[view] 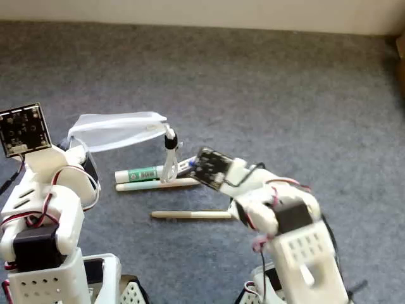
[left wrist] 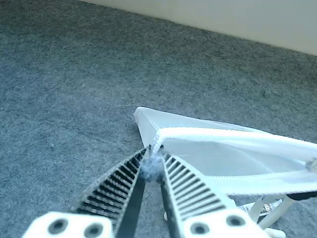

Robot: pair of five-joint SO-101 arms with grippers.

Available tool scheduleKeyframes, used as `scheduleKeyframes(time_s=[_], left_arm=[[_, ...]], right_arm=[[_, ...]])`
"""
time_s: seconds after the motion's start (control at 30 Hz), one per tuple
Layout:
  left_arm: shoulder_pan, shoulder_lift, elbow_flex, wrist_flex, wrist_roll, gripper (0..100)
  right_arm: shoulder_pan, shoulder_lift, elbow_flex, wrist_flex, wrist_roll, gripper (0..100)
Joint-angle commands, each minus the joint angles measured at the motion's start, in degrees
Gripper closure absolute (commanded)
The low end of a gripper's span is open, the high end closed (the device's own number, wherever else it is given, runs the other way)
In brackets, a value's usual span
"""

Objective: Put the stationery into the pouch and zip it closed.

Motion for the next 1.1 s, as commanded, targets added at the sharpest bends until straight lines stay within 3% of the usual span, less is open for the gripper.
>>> scheduleKeyframes(time_s=[0.0, 0.2, 0.57, 0.83, 1.07], left_arm=[[1.6, 0.2, -0.9, -0.6, 0.6, 99], [1.6, 0.2, -0.9, -0.6, 0.6, 99], [2.1, 0.2, -0.9, -0.4, 0.6, 99], [4.3, 0.2, -0.8, -0.4, 0.6, 99], [4.3, 0.2, -0.8, -0.4, 0.6, 99]], right_arm=[[0.8, -12.4, -0.9, 0.3, -8.7, 99.3], [-5.4, -22.4, -1.1, -6.9, -19.1, 99.3], [-22.8, -20.9, 4.0, -45.7, -37.5, 99.3], [-29.0, -5.9, 12.6, -81.2, -38.3, 99.3], [-29.1, 8.0, 12.7, -100.6, -38.2, 99.3]])
